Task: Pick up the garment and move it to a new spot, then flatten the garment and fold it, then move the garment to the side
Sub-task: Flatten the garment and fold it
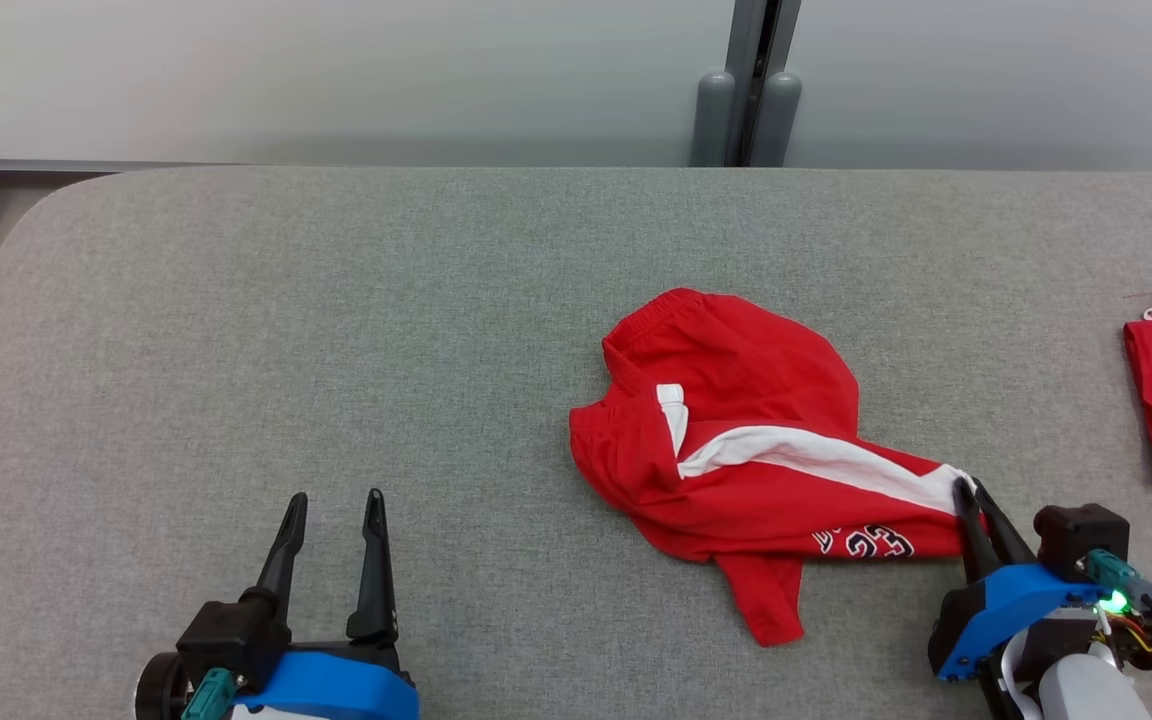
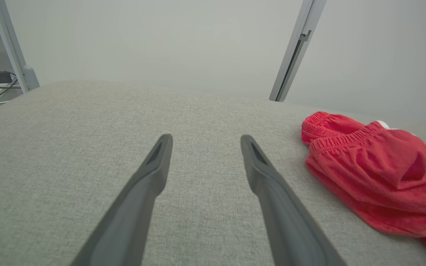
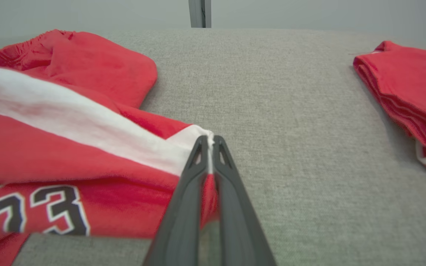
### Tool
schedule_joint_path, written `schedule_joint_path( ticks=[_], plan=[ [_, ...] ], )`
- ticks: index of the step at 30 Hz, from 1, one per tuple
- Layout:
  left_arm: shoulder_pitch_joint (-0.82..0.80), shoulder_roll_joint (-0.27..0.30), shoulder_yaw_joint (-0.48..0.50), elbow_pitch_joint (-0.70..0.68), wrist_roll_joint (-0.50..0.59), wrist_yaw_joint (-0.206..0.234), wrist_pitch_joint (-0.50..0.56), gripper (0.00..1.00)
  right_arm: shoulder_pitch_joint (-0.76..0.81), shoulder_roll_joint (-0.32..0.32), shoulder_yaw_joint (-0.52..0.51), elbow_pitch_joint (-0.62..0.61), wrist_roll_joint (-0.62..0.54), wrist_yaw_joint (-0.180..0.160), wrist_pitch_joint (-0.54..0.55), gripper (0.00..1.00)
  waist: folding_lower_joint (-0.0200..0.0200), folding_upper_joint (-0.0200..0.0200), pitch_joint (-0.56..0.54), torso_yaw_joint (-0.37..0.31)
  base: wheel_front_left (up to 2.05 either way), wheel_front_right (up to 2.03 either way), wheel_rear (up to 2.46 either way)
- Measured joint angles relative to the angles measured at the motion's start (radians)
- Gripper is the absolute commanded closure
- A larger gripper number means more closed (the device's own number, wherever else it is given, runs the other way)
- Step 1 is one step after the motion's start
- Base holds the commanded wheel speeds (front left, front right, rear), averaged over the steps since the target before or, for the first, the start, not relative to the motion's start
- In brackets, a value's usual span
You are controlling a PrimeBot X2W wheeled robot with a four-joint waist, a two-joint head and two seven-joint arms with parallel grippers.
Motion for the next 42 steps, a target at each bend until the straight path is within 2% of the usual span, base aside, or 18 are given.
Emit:
schedule_joint_path(
  ticks=[2,3,4,9,12,16,21,22,23,25,27,28,29,33,42],
  plan=[
    [-0.001,0.000,0.003,0.000,0.000,0.000,0.000,0.00,0.014,0.000,0.000,-0.012,-0.002,0.000,-0.006,0.77,0.0000,0.0000,-0.001,0.000,0.00,0.00,0.00],
    [-0.002,0.000,0.005,-0.001,0.001,0.000,0.000,0.00,0.018,0.000,0.002,-0.020,0.002,0.000,-0.015,0.60,0.0000,0.0000,-0.003,0.000,0.00,0.00,0.00],
    [-0.002,0.000,0.008,-0.003,0.002,-0.001,0.000,0.00,0.020,0.000,0.004,-0.027,0.005,0.000,-0.017,0.00,0.0000,0.0000,-0.005,0.000,0.00,0.00,0.00],
    [-0.009,0.000,0.006,-0.016,0.003,-0.012,0.000,0.00,0.032,0.000,0.003,-0.064,0.016,0.000,-0.031,0.00,0.0000,0.0000,-0.014,-0.006,0.00,0.00,0.00],
    [-0.072,0.017,-0.046,-0.017,0.032,-0.047,0.016,0.00,0.041,-0.001,-0.003,-0.128,0.023,0.000,-0.040,0.00,0.0000,0.0000,-0.023,-0.013,0.00,0.00,0.00],
    [-0.188,0.054,-0.156,-0.018,0.071,-0.086,0.113,0.00,0.051,-0.001,0.006,-0.210,0.029,0.000,-0.034,0.00,0.0000,0.0000,-0.026,-0.027,0.00,0.00,0.00],
    [-0.334,0.066,-0.337,-0.005,0.077,-0.099,0.287,0.00,0.058,0.000,0.037,-0.308,0.043,0.000,0.003,0.00,0.0000,0.0000,-0.011,-0.050,0.00,0.00,0.00],
    [-0.334,0.066,-0.337,-0.005,0.077,-0.099,0.287,0.00,0.058,0.000,0.037,-0.308,0.043,0.000,0.003,0.00,0.0000,0.0000,-0.011,-0.050,0.00,0.00,0.00],
    [-0.394,0.070,-0.405,0.001,0.050,-0.100,0.346,0.00,0.063,-0.001,0.049,-0.340,0.049,0.000,0.018,0.00,0.0000,0.0000,0.001,-0.058,0.00,0.00,0.00],
    [-0.453,0.073,-0.463,0.015,0.017,-0.103,0.401,0.00,0.067,-0.001,0.060,-0.365,0.052,0.000,0.030,0.00,0.0000,0.0000,0.014,-0.065,0.00,0.00,0.00],
    [-0.503,0.077,-0.508,0.042,-0.028,-0.103,0.468,0.00,0.069,-0.001,0.073,-0.384,0.058,0.000,0.041,0.00,0.0000,0.0000,0.027,-0.075,0.00,0.00,0.00],
    [-0.503,0.077,-0.508,0.042,-0.028,-0.103,0.468,0.00,0.069,-0.001,0.073,-0.384,0.058,0.000,0.041,0.00,0.0000,0.0000,0.027,-0.075,0.00,0.00,0.00],
    [-0.547,0.093,-0.552,0.073,-0.055,-0.103,0.530,0.00,0.070,0.000,0.089,-0.398,0.065,0.000,0.050,0.00,0.0001,0.0000,0.041,-0.087,0.00,0.00,0.00],
    [-0.627,0.119,-0.608,0.123,-0.117,-0.103,0.621,0.00,0.070,-0.001,0.098,-0.417,0.069,0.000,0.056,0.00,0.0000,0.0000,0.062,-0.104,0.00,0.00,0.00],
    [-0.688,0.160,-0.697,0.182,-0.213,-0.103,0.697,0.00,0.070,-0.001,0.096,-0.423,0.073,0.000,0.059,0.00,0.0000,0.0000,0.079,-0.112,0.00,0.00,0.00]
  ],
)
